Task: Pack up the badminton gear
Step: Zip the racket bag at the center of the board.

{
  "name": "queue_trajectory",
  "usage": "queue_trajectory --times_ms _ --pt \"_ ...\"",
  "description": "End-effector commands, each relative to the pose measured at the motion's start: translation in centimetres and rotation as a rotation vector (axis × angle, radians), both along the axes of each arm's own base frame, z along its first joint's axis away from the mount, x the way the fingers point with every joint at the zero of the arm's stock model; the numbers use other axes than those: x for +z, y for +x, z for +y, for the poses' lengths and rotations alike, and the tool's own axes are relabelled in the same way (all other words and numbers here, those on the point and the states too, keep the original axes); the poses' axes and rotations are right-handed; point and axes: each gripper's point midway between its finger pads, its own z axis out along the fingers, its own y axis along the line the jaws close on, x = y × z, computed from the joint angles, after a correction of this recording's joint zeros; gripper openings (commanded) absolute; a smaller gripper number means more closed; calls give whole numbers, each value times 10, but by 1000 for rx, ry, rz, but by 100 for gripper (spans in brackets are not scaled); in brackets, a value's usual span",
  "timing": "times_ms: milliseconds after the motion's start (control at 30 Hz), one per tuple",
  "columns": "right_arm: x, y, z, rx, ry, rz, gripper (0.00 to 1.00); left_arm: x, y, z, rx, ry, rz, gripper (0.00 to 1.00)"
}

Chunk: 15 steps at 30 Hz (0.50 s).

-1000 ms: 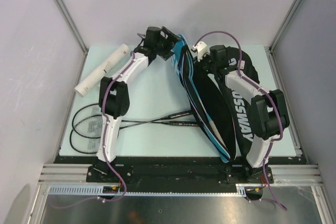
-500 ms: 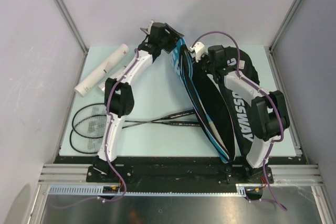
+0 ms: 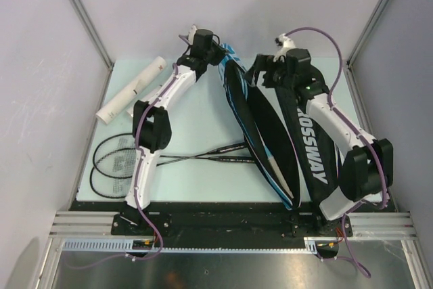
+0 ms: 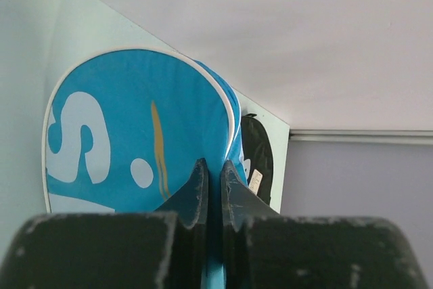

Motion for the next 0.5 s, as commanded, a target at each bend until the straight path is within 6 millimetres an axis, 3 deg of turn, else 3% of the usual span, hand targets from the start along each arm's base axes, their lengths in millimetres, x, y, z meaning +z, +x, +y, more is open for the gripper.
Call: queue_trajectory --times_ms 0,33,100,133,167,200,300,467 --pt "68 -15 35 32 443 65 100 37 -8 10 37 -38 -29 2" --pt "81 -8 37 26 484 10 98 38 -9 9 32 -46 -26 2" --pt "84 0 44 26 536 -5 86 41 -11 10 29 -52 -27 2" --pt "90 6 46 21 570 -31 59 42 -12 11 31 -52 -25 2" --pt "88 10 49 21 596 -18 48 42 -14 12 35 -52 -23 2" --pt "74 18 54 19 637 34 43 42 -15 12 35 -52 -19 4" --pt "67 30 57 60 730 72 34 42 -16 9 18 -66 -13 5" --pt "30 50 61 39 677 82 27 42 -18 8 14 -73 -8 6"
